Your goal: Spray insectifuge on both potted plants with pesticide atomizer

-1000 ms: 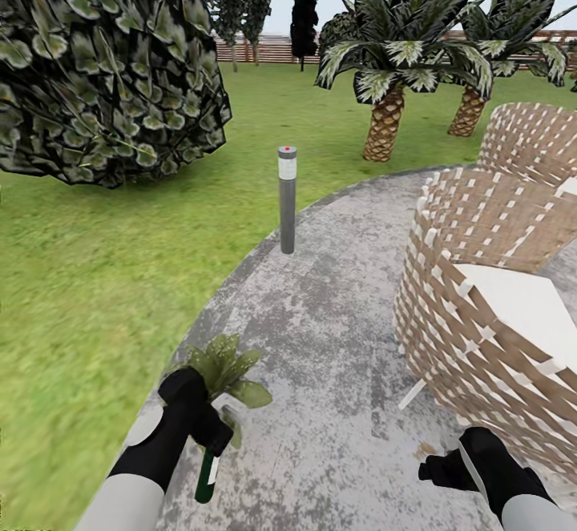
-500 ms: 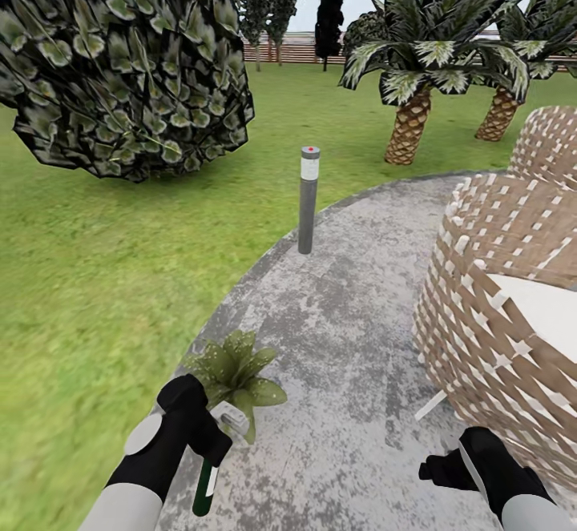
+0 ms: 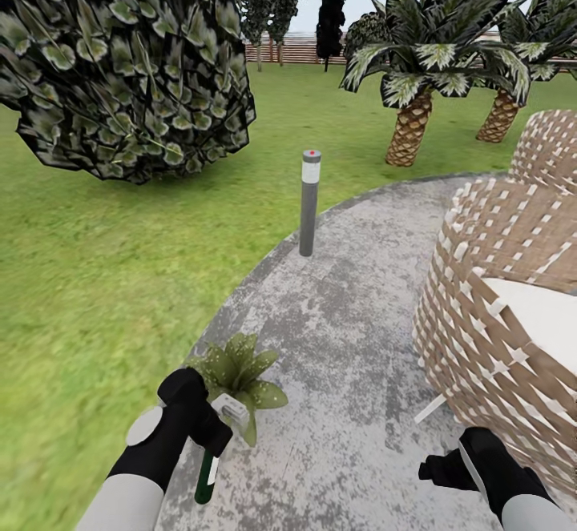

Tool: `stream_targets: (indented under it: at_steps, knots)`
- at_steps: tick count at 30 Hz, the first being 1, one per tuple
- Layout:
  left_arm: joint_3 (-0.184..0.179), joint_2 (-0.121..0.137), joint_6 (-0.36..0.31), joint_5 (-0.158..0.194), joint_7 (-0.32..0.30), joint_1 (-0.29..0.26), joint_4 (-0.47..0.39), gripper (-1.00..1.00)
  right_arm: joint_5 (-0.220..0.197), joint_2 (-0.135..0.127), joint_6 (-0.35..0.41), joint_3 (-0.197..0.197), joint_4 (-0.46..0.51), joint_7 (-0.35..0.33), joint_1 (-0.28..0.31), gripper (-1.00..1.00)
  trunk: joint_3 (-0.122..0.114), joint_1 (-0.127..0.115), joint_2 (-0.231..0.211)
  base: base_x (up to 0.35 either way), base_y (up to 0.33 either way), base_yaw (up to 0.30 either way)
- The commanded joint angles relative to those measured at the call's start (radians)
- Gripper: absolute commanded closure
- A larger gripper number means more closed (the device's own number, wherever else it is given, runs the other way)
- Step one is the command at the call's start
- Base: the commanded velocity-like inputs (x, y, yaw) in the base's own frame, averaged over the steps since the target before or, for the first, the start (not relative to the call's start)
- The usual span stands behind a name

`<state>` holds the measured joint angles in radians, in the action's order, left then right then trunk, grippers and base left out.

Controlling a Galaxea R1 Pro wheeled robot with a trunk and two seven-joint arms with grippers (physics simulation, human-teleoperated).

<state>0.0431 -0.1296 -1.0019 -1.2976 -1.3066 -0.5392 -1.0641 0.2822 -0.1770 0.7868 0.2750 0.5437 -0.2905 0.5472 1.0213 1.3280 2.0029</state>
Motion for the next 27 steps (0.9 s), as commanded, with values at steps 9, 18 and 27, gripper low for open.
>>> stream_targets:
  at_steps: [9,18,27]
  knots:
    - [-0.018,-0.002,-0.008,-0.003,-0.011,-0.021,-0.003,1.00,0.012,0.001,0.003,0.005,0.008,-0.008,0.000,-1.00,-0.027,-0.035,-0.063,0.000,0.000,0.000]
    - [-0.130,-0.001,-0.007,-0.004,-0.011,-0.031,0.000,1.00,0.010,0.000,0.002,0.005,0.012,-0.009,0.000,-1.00,-0.056,-0.069,-0.126,0.000,0.000,0.000]
    - [-0.128,-0.001,-0.007,-0.003,-0.012,-0.054,-0.001,1.00,0.009,0.001,0.002,0.006,0.012,-0.009,0.000,-1.00,-0.088,-0.104,-0.189,0.000,0.000,0.000]
